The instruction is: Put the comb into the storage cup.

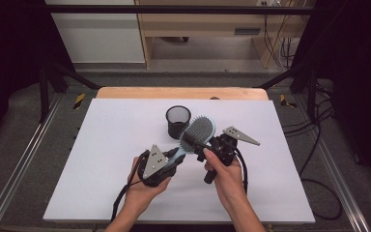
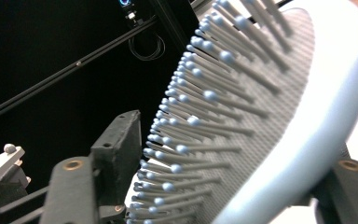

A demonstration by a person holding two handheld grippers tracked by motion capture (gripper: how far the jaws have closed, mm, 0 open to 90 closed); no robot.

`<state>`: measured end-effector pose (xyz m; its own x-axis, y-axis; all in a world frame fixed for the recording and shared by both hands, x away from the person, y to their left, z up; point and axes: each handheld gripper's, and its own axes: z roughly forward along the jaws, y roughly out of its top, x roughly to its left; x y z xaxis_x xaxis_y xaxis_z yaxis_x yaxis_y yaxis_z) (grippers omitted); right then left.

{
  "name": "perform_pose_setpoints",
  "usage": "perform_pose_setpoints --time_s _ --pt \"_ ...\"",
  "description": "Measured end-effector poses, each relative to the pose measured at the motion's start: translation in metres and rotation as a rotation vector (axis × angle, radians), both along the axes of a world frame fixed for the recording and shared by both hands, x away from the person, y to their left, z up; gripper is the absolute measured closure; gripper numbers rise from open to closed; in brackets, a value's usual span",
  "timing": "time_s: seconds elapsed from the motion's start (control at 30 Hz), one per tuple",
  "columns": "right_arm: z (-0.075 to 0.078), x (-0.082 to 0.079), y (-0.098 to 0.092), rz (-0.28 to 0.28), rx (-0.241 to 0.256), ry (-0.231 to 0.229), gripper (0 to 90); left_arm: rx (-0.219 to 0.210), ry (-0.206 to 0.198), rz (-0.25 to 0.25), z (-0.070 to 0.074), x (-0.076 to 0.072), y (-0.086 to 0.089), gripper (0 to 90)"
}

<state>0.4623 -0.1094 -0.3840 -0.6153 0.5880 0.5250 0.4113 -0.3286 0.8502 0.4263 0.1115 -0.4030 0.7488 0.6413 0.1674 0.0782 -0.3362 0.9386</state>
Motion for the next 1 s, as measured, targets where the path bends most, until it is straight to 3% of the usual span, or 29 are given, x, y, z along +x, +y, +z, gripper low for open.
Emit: perform_pose_setpoints --time_s 0.27,0.47,1.0 --pt "0.0 0.001 -0.002 0.001 0.04 0.007 40.2 -0.002 0.007 -0.007 0.001 0.003 0.0 69.6" --pt "0.004 -0.001 -0.003 -0.001 0.043 -0.016 44.2 -0.003 0.006 -0.01 0.002 0.005 -0.003 69.7" --pt "0.019 -0.001 0.011 0.013 -0.052 -0.078 50.5 -0.039 0.041 -0.002 0.002 0.014 0.002 69.8"
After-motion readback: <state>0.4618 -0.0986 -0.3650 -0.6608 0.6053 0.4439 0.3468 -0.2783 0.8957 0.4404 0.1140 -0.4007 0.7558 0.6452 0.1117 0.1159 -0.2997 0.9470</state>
